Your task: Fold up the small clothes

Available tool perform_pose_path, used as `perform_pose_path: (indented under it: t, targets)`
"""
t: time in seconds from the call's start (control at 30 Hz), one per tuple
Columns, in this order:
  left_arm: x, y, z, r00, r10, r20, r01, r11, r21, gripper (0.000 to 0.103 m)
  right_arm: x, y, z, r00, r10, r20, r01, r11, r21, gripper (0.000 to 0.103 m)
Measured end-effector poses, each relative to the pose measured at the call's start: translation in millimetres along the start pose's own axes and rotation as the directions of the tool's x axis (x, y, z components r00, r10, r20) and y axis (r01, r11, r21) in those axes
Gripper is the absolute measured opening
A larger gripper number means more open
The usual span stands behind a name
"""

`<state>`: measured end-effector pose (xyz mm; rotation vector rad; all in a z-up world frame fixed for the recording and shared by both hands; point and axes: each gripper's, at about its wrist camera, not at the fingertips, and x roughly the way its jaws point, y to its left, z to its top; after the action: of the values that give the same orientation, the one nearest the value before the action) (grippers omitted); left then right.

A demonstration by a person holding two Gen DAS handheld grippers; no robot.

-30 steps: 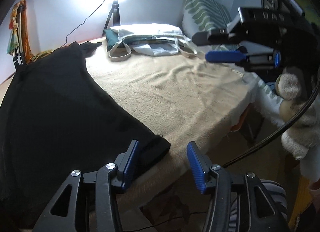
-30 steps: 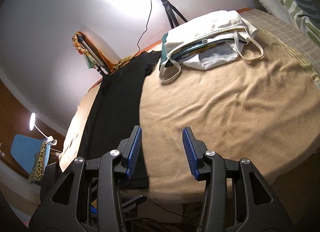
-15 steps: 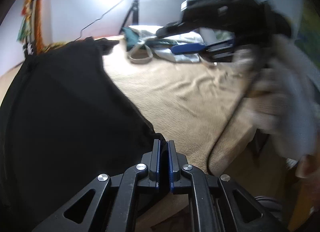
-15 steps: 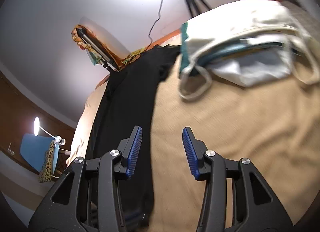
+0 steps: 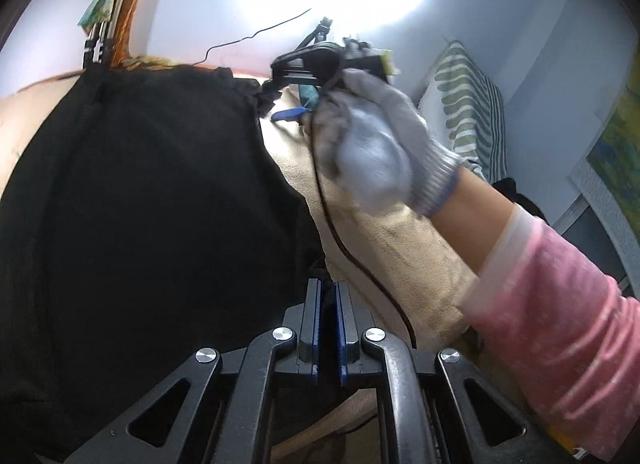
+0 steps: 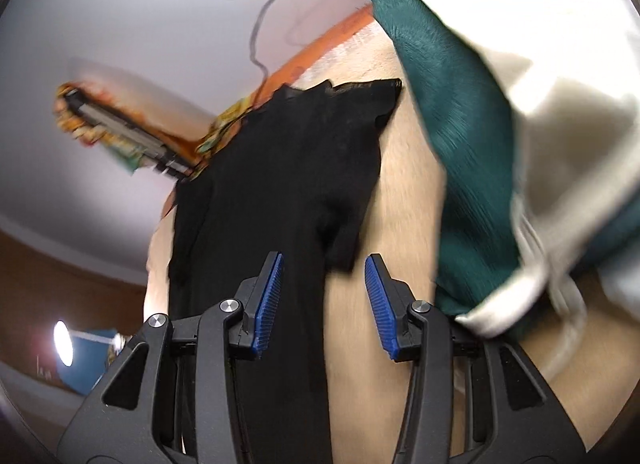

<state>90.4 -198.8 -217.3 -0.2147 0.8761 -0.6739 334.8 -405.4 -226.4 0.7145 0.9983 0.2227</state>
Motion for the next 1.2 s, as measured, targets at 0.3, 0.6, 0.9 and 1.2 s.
perform_pose_path:
  t: [0.3,0.6,0.9,1.2]
  targets:
    - [-11.8,25.3,-1.4,1.0,-0.002,0.014,0.003,0.996,-0.093,0.003,27.3,22.2,36.4,0.996,-0.081,0.037,0.081,0.996,-0.025,0.007]
    - [-57.2,65.2,-9.3,0.993,0.032,0.113,-0.004,0.971,-0.241,0.003,36.8,133.8,34.1,0.956,-0.286,0.062,0.288,0.883,-0.37,0.005]
    - [-77.9,79.7,-38.3,0.99,0.083,0.11,-0.049,0.958,-0.281,0.003,93.0,218.4,-4.2,0.923,-0.376,0.088,0.35,0.72,-0.599,0.005]
    - [-80.1,90.4,-46.7,0.992,0.117,0.056,-0.095,0.949,-0.299,0.02,145.8,221.0,-24.1,0.939,-0.334,-0.085,0.222,0.775,-0.592,0.034]
